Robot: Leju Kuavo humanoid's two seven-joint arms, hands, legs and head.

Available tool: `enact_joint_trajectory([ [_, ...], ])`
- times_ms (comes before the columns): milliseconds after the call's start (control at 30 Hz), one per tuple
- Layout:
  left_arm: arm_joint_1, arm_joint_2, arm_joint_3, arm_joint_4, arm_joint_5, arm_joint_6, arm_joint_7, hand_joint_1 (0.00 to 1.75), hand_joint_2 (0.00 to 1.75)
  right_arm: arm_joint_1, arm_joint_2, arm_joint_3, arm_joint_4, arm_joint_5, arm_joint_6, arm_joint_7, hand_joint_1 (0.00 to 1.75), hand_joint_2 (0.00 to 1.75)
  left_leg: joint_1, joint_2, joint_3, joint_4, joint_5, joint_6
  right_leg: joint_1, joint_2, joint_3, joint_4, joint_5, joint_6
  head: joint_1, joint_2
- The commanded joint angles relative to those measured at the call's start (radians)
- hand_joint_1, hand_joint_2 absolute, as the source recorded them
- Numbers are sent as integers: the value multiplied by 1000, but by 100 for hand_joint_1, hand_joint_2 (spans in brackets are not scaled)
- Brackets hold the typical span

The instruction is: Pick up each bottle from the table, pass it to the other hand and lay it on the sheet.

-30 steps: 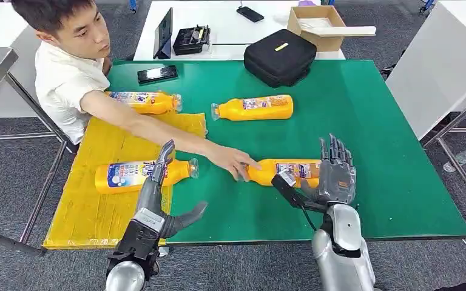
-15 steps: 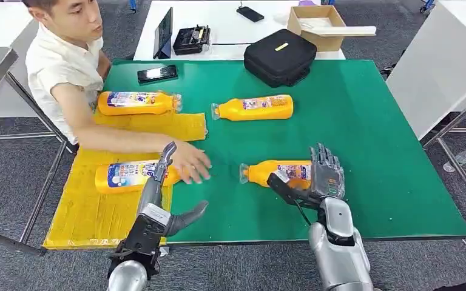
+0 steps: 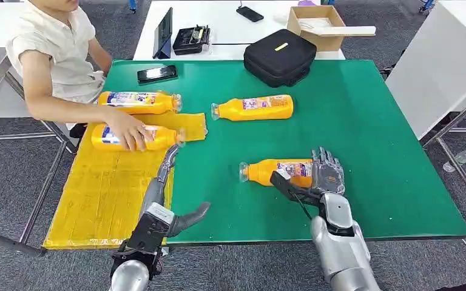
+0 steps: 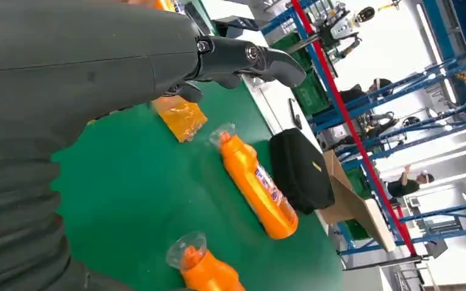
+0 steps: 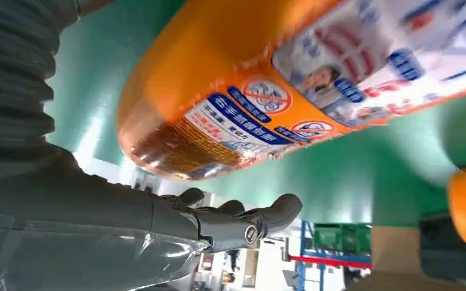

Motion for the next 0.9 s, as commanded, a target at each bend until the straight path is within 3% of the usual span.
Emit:
enact_joint_trajectory([
  [33,-31,-62,-11,77,0,2,7,0,175,-115,-92,100,241,-2,11,72,0,175,1,2,4,0,-1,1,2,0,5,-2,0,-4,0,0],
  [167,-34,-62,-12,83,0,2,7,0,175,-138,-112,99,294,-4,14,72,3,175,1,1,3,0,-1,1,2,-1,5,-2,0,-3,0,0],
  [200,-36,-62,-13,86,0,1,7,0,175,-145,-114,89,318,-2,14,71,12,175,1,-1,2,0,0,1,1,-2,4,-2,0,-2,0,0],
  [233,-39,-62,-15,90,0,1,7,0,175,-161,-120,92,357,-2,21,65,89,175,1,0,3,0,0,1,2,-2,5,-2,0,-3,0,0],
  [267,-40,-62,-16,91,0,0,7,0,175,-161,-120,89,366,-2,22,65,152,175,0,-1,2,0,0,1,1,-2,3,-1,0,-2,0,0],
  [333,-43,-60,-18,95,0,1,2,0,175,-173,-119,65,411,-2,28,33,175,175,0,0,3,0,0,1,1,-1,4,-1,0,-2,0,0],
  [500,-50,-60,-16,98,5,1,-7,0,175,-174,-125,21,464,-43,13,-51,175,175,1,-1,4,0,0,1,1,-2,5,-2,0,-2,0,0],
  [667,-59,-57,-23,114,23,-9,-33,0,175,-160,-167,-57,532,-198,43,-232,175,175,1,-5,8,-1,1,1,2,-7,10,-4,0,-3,0,0],
  [900,-55,-56,-28,96,23,9,-52,0,175,-141,-163,-80,500,-291,8,-296,175,175,2,-3,12,-1,0,1,3,-5,13,-4,0,-3,0,0],
])
